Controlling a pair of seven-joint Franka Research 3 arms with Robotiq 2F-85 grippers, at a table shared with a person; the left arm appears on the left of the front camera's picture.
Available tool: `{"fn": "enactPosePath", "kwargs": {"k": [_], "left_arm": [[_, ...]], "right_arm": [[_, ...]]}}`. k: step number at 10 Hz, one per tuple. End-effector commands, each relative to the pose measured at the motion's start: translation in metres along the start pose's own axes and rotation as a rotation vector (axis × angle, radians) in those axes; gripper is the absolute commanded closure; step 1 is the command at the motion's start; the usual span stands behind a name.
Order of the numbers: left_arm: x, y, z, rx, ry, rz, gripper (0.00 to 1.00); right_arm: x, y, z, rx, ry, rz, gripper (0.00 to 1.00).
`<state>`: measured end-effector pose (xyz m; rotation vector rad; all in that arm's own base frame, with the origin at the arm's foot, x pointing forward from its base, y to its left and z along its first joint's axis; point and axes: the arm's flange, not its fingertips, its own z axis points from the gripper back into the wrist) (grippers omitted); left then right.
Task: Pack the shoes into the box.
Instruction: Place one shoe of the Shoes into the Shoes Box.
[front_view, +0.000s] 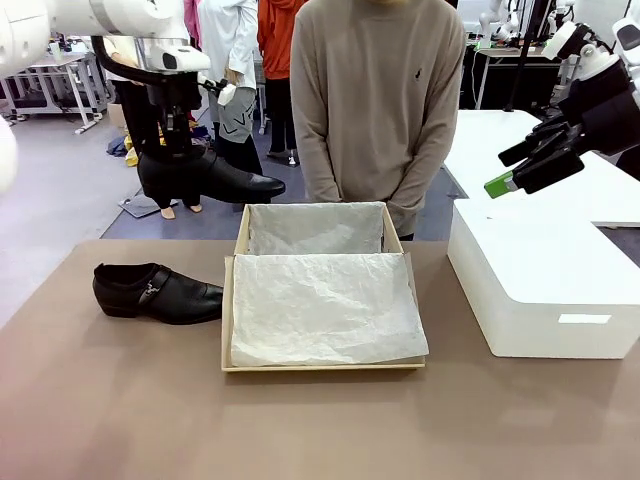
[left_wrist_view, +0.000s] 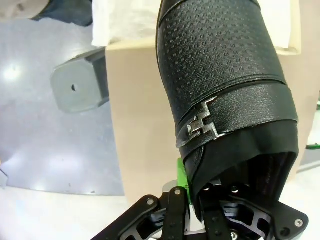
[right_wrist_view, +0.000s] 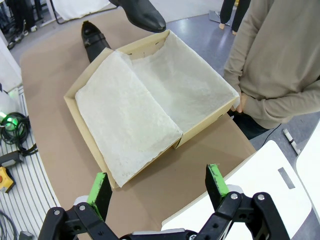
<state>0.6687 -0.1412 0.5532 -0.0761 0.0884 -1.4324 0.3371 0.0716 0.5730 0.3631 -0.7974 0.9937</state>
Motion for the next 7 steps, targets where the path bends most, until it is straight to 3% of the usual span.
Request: {"fn": "enactPosePath", "kwargs": {"k": [1, 2, 7], "left_arm": [[0.001, 0.013, 0.018, -0.032, -0.026, 0.024, 1.00], [0.000, 0.000, 0.000, 0.000, 0.000, 0.000, 1.00], [0.002, 0.003, -0.004, -0.013, 0.000, 0.002, 1.00]], "right_arm": [[0.001, 0.000, 0.000, 0.009, -0.013, 0.000, 0.00], [0.001, 0.000, 0.000, 0.009, -0.013, 0.000, 0.00], [0.001, 0.000, 0.000, 0.009, -0.013, 0.000, 0.00]]}}
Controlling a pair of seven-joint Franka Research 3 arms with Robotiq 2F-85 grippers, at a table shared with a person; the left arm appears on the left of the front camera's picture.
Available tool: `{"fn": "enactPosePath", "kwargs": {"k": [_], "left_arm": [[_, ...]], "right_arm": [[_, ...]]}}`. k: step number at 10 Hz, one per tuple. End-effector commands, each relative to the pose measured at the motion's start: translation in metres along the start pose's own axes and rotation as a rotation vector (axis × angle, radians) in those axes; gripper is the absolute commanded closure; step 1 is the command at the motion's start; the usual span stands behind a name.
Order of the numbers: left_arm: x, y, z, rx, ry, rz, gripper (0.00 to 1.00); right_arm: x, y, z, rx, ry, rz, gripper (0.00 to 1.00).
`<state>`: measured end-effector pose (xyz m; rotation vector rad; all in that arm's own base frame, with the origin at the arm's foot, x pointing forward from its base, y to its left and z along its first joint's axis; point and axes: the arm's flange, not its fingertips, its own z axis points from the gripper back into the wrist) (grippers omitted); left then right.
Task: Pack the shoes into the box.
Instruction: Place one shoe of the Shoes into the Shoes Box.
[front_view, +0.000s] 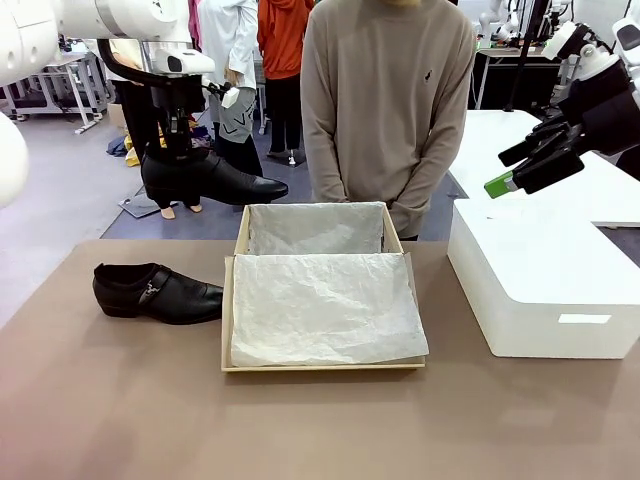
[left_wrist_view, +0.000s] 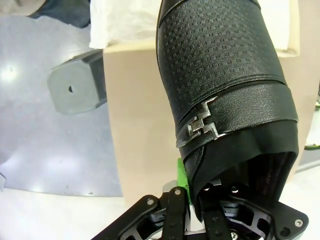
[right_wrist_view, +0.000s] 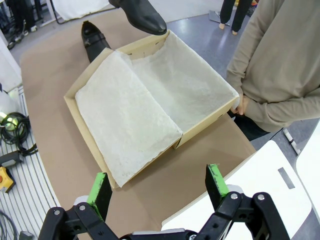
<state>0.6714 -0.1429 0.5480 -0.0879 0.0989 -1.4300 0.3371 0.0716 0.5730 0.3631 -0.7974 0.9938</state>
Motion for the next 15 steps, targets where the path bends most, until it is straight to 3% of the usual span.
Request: {"fn": "enactPosePath", "kwargs": {"k": [1, 5, 8, 12, 15], "left_arm": [[0.001, -0.008, 0.003, 0.002, -0.032, 0.034, 1.00], [0.048, -0.051, 0.017, 0.052, -0.085, 0.100, 1.00], [0.096, -0.069, 0.015, 0.135, -0.038, -0.038, 1.00], [0.150, -0.069, 0.000, 0.152, -0.025, -0.103, 1.00], [0.168, -0.056, -0.021, 0.086, -0.037, -0.032, 1.00]], "right_arm": [[0.001, 0.000, 0.000, 0.009, -0.013, 0.000, 0.00], [0.001, 0.000, 0.000, 0.009, -0.013, 0.000, 0.00], [0.001, 0.000, 0.000, 0.009, -0.013, 0.000, 0.00], [0.001, 0.000, 0.000, 0.009, -0.013, 0.000, 0.00], [0.001, 0.000, 0.000, 0.009, -0.013, 0.000, 0.00]]}}
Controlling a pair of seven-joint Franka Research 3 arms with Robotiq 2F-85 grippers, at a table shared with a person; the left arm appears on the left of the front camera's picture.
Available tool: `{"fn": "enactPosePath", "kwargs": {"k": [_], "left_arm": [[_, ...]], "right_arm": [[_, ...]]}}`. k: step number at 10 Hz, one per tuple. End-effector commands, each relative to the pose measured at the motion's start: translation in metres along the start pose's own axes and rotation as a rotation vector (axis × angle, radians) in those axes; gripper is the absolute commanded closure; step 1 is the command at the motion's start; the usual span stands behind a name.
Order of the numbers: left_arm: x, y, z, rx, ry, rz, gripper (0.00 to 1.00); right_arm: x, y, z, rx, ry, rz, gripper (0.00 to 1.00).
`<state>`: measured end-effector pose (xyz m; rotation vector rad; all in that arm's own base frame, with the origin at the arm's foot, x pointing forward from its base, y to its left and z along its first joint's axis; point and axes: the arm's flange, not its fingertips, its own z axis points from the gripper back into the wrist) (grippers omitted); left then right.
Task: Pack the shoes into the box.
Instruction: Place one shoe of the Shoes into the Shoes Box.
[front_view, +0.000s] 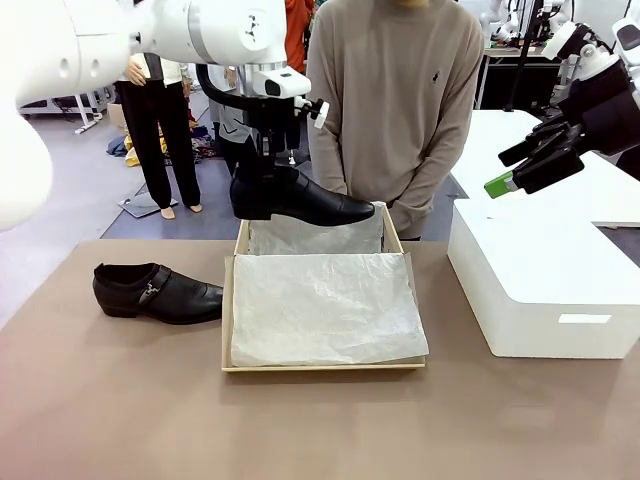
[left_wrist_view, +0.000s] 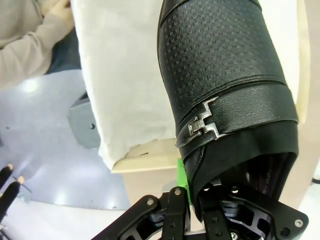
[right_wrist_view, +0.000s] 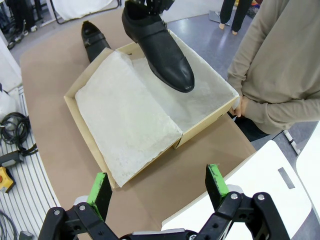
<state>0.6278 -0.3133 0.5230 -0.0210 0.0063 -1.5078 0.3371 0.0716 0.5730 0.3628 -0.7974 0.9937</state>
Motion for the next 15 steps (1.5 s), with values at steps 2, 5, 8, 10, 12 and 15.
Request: {"fn": "enactPosePath", "kwargs": {"k": [2, 5, 8, 10, 12, 15], "left_arm": [[0.016, 0.018, -0.005, -0.025, -0.013, 0.034, 1.00], [0.018, 0.024, -0.012, -0.062, -0.032, 0.034, 1.00], [0.011, 0.016, -0.026, -0.020, -0.005, 0.017, 1.00], [0.011, 0.016, -0.026, -0.020, -0.005, 0.017, 1.00], [0.011, 0.016, -0.026, -0.020, -0.005, 0.017, 1.00], [0.014, 0.021, -0.034, -0.020, -0.006, 0.031, 1.00]], "right_arm": [[0.001, 0.000, 0.000, 0.009, -0.013, 0.000, 0.00], [0.001, 0.000, 0.000, 0.009, -0.013, 0.000, 0.00], [0.001, 0.000, 0.000, 0.009, -0.013, 0.000, 0.00], [0.001, 0.000, 0.000, 0.009, -0.013, 0.000, 0.00], [0.001, 0.000, 0.000, 0.009, -0.013, 0.000, 0.00], [0.001, 0.000, 0.000, 0.009, -0.013, 0.000, 0.00]]}}
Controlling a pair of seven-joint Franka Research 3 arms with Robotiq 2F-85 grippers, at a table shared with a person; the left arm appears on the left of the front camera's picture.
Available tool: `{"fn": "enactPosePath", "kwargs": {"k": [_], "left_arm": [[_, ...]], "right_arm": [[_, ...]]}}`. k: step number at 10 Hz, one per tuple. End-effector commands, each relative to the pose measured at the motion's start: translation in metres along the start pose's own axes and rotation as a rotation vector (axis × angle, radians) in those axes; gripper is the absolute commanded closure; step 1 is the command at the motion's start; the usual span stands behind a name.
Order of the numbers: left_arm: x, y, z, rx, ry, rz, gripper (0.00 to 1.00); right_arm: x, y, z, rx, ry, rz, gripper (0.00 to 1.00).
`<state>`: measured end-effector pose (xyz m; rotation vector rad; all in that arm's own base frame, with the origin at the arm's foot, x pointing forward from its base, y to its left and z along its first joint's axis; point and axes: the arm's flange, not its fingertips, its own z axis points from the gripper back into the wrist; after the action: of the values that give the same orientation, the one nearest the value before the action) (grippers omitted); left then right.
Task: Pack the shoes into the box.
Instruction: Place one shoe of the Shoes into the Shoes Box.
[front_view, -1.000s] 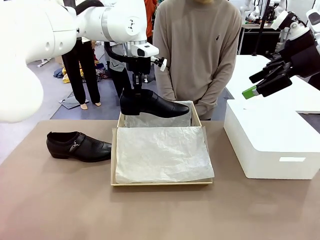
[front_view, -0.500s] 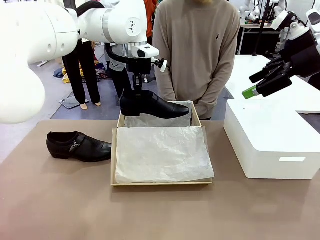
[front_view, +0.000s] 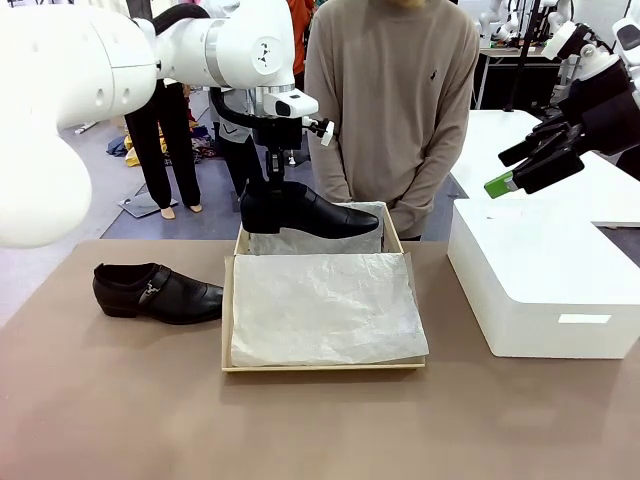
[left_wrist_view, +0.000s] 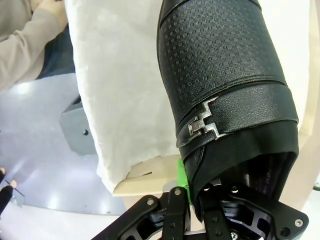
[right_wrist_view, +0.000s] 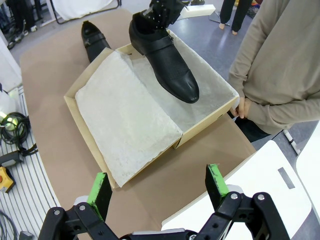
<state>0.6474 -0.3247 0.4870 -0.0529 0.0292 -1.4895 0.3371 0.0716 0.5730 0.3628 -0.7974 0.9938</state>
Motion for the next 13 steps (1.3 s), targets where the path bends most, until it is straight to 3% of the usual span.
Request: {"fn": "enactPosePath", "kwargs": {"k": [1, 6, 13], "left_arm": [[0.006, 0.006, -0.001, 0.032, -0.008, 0.014, 1.00], [0.029, 0.014, -0.016, 0.038, -0.003, 0.014, 1.00], [0.031, 0.020, -0.048, 0.069, -0.010, -0.046, 1.00]], "right_arm": [[0.001, 0.000, 0.000, 0.009, -0.013, 0.000, 0.00], [0.001, 0.000, 0.000, 0.009, -0.013, 0.000, 0.00], [0.001, 0.000, 0.000, 0.009, -0.013, 0.000, 0.00]]}}
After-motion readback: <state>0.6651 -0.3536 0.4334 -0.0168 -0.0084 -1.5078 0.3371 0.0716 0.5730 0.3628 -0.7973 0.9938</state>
